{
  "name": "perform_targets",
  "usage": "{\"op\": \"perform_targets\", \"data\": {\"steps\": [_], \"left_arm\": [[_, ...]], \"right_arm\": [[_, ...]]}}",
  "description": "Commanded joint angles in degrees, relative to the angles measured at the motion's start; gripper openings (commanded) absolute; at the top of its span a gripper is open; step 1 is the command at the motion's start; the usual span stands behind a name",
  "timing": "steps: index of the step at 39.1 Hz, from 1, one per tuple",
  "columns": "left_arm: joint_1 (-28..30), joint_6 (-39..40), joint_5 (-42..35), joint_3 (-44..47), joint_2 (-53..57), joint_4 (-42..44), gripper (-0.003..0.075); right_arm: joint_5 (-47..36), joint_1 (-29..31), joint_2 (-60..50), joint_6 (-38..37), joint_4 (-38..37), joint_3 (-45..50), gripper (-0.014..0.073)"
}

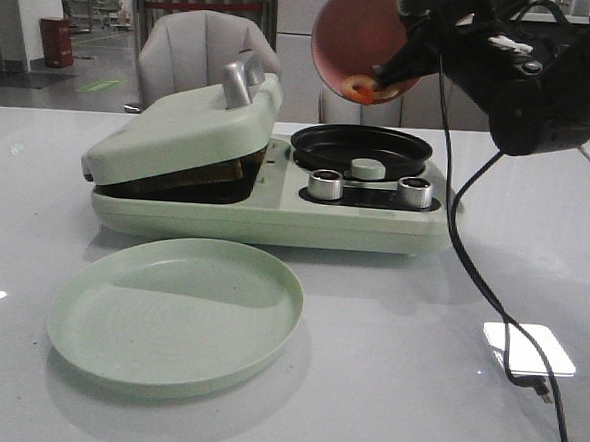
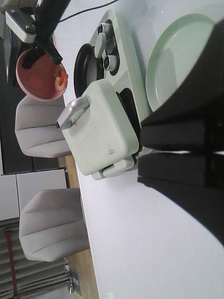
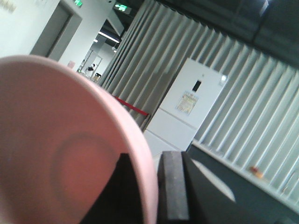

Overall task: Make breakfast with bread and shrimp
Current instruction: 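Tilt the pink bowl with the right gripper to pour shrimp into the pan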

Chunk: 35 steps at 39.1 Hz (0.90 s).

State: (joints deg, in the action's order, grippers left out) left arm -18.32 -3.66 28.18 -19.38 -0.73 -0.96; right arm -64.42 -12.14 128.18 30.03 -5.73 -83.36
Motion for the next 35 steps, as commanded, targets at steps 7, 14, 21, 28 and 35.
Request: {"op": "perform_targets", "data": {"steps": [7, 14, 21, 28, 35], "left_arm": [[0.0, 0.6, -4.8, -1.3, -0.6, -0.6, 0.0114], [0.0, 0.6, -4.8, -1.3, -0.6, -0.6, 0.0114], [0.0, 0.6, -4.8, -1.3, -0.6, -0.6, 0.0114], [0.0, 0.6, -4.8, -1.3, -0.6, -0.6, 0.0114], [0.0, 0.6, -4.8, -1.3, -0.6, -0.6, 0.0114]], "right_arm": [[-5.4, 0.1, -4.3, 16.3, -3.5, -1.5, 0.0138], [-2.9, 0.1, -4.9, 11.4, -2.8, -1.5, 0.0138], [-2.4, 0.1, -5.4, 3.1, -2.7, -1.5, 0.0138], [0.4, 0.1, -8.1, -8.7, 2.1, -1.5, 0.0138], [9.4, 0.2, -13.9, -24.6, 12.2, -1.5, 0.0138]]}}
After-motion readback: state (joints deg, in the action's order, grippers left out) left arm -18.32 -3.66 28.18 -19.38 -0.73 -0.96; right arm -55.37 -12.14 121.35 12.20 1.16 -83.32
